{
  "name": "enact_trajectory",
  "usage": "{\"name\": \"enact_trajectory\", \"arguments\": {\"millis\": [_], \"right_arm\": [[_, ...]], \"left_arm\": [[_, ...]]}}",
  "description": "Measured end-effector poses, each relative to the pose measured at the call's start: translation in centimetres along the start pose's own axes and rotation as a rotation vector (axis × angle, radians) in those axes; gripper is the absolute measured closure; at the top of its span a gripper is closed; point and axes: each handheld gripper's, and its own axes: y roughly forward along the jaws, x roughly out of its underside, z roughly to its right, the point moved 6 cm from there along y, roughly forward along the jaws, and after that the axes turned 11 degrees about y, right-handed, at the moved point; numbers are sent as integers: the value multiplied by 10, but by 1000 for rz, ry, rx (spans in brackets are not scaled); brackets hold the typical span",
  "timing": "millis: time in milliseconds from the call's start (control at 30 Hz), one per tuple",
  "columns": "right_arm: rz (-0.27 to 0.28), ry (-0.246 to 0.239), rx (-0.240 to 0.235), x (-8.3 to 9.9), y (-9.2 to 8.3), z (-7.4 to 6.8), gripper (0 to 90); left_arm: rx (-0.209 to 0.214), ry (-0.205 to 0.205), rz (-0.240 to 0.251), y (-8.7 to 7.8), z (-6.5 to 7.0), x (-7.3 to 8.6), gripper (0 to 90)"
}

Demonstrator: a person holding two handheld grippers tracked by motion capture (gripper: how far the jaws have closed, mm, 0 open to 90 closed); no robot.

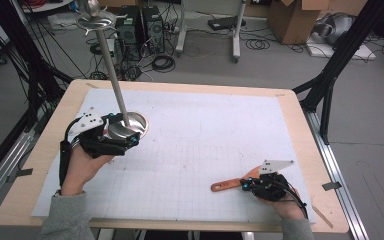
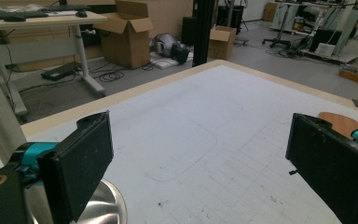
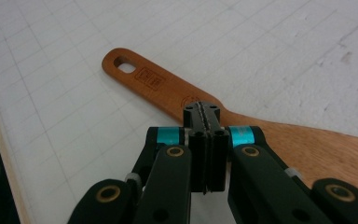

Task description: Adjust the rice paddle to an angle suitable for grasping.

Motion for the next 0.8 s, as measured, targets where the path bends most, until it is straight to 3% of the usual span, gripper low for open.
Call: {"name": "enact_trajectory", "arguments": {"millis": [100, 367, 800], "right_arm": [[-19, -12, -16, 3, 4, -2, 900], [-30, -61, 1, -5, 14, -7, 900], [-38, -58, 10, -31, 38, -4, 900]], "left_arm": [[1, 2, 0, 1, 1, -1, 77], [-6, 11, -11, -4, 2, 0, 77], [-78, -2, -33, -42, -5, 12, 77]]}}
